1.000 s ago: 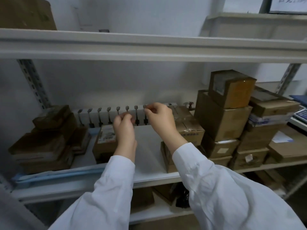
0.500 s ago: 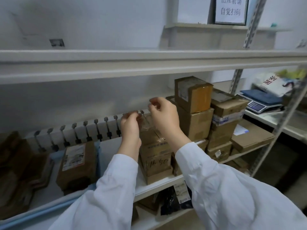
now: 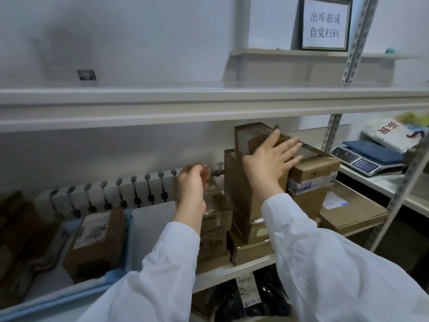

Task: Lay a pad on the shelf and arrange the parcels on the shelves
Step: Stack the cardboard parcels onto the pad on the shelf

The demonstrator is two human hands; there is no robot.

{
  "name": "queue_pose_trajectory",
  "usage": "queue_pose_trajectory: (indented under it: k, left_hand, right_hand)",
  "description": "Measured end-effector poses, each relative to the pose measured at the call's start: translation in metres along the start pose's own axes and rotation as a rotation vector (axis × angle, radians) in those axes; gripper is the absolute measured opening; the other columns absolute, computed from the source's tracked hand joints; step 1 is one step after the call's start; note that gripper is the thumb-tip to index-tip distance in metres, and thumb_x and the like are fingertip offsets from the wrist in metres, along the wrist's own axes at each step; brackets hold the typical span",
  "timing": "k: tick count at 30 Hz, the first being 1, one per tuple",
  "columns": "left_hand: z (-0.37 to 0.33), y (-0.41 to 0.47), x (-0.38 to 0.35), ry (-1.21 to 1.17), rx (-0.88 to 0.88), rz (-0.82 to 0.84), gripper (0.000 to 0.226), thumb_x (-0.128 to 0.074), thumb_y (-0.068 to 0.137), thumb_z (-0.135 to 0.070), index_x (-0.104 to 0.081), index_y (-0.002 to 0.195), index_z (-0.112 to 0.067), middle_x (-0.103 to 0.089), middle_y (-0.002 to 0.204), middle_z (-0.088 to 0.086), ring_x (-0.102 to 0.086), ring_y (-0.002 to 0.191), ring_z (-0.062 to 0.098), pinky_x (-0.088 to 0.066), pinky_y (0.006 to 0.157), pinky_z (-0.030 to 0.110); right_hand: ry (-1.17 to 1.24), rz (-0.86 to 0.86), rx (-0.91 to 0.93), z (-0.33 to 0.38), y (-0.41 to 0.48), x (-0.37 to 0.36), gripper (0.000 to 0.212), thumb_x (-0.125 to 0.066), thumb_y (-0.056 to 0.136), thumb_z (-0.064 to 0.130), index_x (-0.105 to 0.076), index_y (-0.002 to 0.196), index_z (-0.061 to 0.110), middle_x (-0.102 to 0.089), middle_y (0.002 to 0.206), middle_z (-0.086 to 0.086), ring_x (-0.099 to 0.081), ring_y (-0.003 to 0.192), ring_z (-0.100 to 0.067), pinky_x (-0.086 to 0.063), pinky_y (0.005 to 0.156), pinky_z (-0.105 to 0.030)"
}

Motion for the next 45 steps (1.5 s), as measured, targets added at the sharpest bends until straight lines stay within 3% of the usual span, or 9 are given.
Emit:
queue_pose_trajectory:
  k: [4,12,15,21,26,29,31,37,45]
  left_hand:
    - [0.0,0.004,-0.002,-0.032,0.018,-0.01,0.007,-0.055,0.091,-0.019,-0.061,0.088,-0.02,-0.069,0.087,-0.001,-0.065,0.087,0.017,-0.049,0.073,0.029]
    - [-0.005,0.012,-0.026,-0.081,0.074,0.141,0.013,-0.053,0.093,-0.022,-0.055,0.105,-0.017,-0.063,0.104,0.007,-0.062,0.093,0.021,-0.051,0.072,0.03]
    - [-0.012,0.014,-0.03,-0.099,0.077,0.235,0.023,-0.056,0.091,-0.034,-0.057,0.108,-0.018,-0.065,0.105,0.011,-0.064,0.094,0.024,-0.054,0.07,0.032]
    - [-0.01,0.029,-0.01,-0.152,0.18,0.202,0.097,-0.073,0.049,-0.062,-0.046,0.131,-0.017,-0.06,0.121,0.013,-0.058,0.11,0.033,-0.049,0.094,0.049]
    - [-0.003,0.048,0.028,-0.174,0.213,0.092,0.065,-0.068,0.072,-0.05,-0.053,0.127,-0.019,-0.061,0.121,0.015,-0.059,0.109,0.034,-0.046,0.097,0.051]
    - [-0.003,0.054,0.054,-0.182,0.177,0.046,0.05,-0.062,0.076,-0.049,-0.058,0.116,-0.019,-0.064,0.113,0.016,-0.061,0.105,0.036,-0.048,0.093,0.053]
    - [-0.005,0.056,0.074,-0.168,0.158,0.022,0.046,-0.059,0.079,-0.049,-0.057,0.115,-0.02,-0.065,0.112,0.016,-0.062,0.102,0.036,-0.05,0.091,0.052]
    - [-0.011,0.054,0.131,-0.183,0.098,-0.058,0.047,-0.061,0.081,-0.047,-0.054,0.119,-0.022,-0.064,0.111,0.013,-0.062,0.1,0.033,-0.053,0.084,0.045]
    - [-0.012,0.058,0.207,-0.212,0.136,-0.129,0.054,-0.061,0.078,-0.053,-0.052,0.121,-0.023,-0.063,0.11,0.013,-0.062,0.096,0.031,-0.05,0.067,0.037]
  right_hand:
    - [0.146,-0.002,0.011,-0.006,0.005,-0.003,0.089,-0.069,0.077,0.033,-0.011,0.143,0.013,-0.016,0.148,-0.028,-0.015,0.138,-0.043,-0.01,0.111,-0.057]
    - [0.346,-0.092,0.498,0.036,-0.025,-0.005,0.091,-0.076,0.068,0.012,-0.023,0.141,0.003,-0.032,0.136,-0.024,-0.035,0.124,-0.042,-0.032,0.104,-0.058]
    - [0.356,-0.053,0.646,0.053,-0.041,-0.012,0.089,-0.075,0.07,0.011,-0.025,0.142,-0.001,-0.039,0.135,-0.022,-0.038,0.125,-0.039,-0.03,0.105,-0.06]
    - [0.279,-0.053,1.049,0.072,-0.078,-0.02,0.077,-0.077,0.064,0.007,-0.044,0.132,0.003,-0.05,0.13,-0.019,-0.042,0.129,-0.038,-0.024,0.109,-0.057]
    - [0.252,0.134,1.228,0.087,-0.1,-0.042,0.085,-0.079,0.066,0.036,-0.04,0.137,0.01,-0.044,0.139,-0.01,-0.033,0.136,-0.028,-0.013,0.115,-0.039]
    - [0.378,0.245,1.126,0.093,-0.1,-0.05,0.078,-0.061,0.076,0.058,-0.038,0.139,0.018,-0.041,0.143,-0.004,-0.031,0.136,-0.021,-0.008,0.117,-0.037]
    - [0.493,0.335,0.985,0.1,-0.099,-0.058,0.066,-0.053,0.082,0.058,-0.037,0.137,0.024,-0.041,0.142,0.001,-0.034,0.132,-0.017,-0.02,0.116,-0.043]
    - [0.957,0.866,0.273,0.127,-0.12,-0.107,0.063,-0.055,0.084,0.055,-0.03,0.138,0.033,-0.04,0.141,-0.003,-0.048,0.118,-0.023,-0.046,0.098,-0.045]
    - [0.869,1.243,-0.053,0.166,-0.186,-0.154,0.066,-0.065,0.083,0.037,-0.032,0.137,0.021,-0.047,0.134,-0.011,-0.048,0.117,-0.032,-0.044,0.097,-0.043]
Point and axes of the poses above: each hand's wrist, its own y-axis towards the middle knuckle, its own x-axis out of the back of the hand, z = x × y, the point moved 7 cm from there along y, towards the middle knuckle
